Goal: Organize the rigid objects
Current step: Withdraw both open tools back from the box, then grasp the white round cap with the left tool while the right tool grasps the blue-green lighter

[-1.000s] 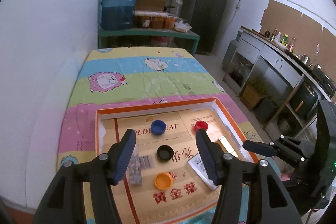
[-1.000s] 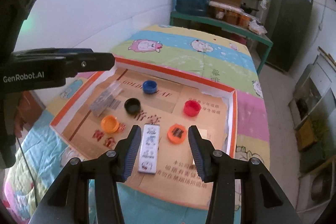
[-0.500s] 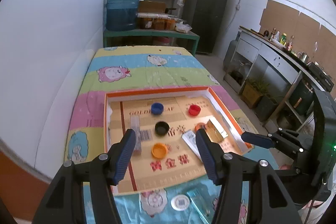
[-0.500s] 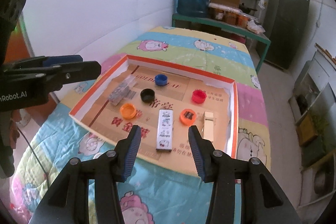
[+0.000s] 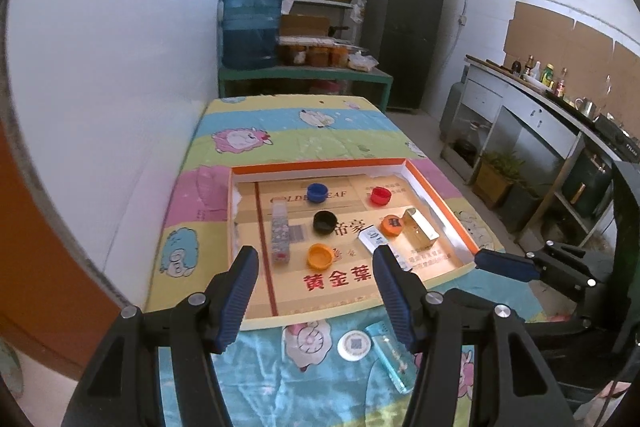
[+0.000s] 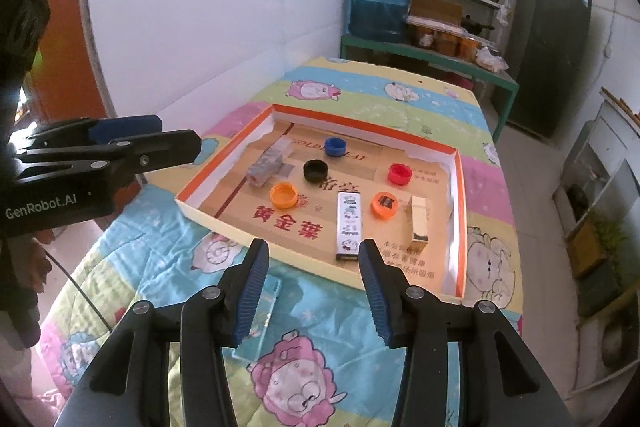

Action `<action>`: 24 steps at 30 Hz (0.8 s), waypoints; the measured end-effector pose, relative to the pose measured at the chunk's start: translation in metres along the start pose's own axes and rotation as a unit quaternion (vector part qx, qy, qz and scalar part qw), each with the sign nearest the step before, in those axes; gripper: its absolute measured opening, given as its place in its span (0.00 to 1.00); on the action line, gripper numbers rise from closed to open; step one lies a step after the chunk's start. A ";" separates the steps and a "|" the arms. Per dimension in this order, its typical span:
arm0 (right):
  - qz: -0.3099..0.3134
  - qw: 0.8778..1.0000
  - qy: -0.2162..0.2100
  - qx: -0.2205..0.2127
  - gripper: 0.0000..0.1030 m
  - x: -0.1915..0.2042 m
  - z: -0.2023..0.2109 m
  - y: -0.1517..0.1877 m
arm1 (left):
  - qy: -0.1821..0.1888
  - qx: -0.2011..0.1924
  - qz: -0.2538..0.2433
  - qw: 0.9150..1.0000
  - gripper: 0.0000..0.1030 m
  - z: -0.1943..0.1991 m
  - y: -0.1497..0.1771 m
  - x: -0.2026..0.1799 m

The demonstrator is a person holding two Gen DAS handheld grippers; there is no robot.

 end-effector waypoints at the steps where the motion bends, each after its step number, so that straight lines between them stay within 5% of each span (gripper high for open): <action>1: 0.001 1.000 0.002 -0.002 0.47 0.001 0.002 0.000 | -0.003 -0.001 -0.002 1.000 0.57 0.002 0.002 -0.001; 24: -0.007 0.999 -0.002 0.040 0.47 0.034 -0.001 0.055 | -0.003 0.013 0.014 1.000 0.57 0.012 0.064 0.007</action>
Point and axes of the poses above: each gripper's, at about its wrist camera, not at the fingertips, and z roughly against the way its jaws point, x to its left, y to its underside, the point moved 7 cm from there along -z, roughly the way its jaws point, and after that the axes turned 11 degrees about y, right-handed, at the moved point
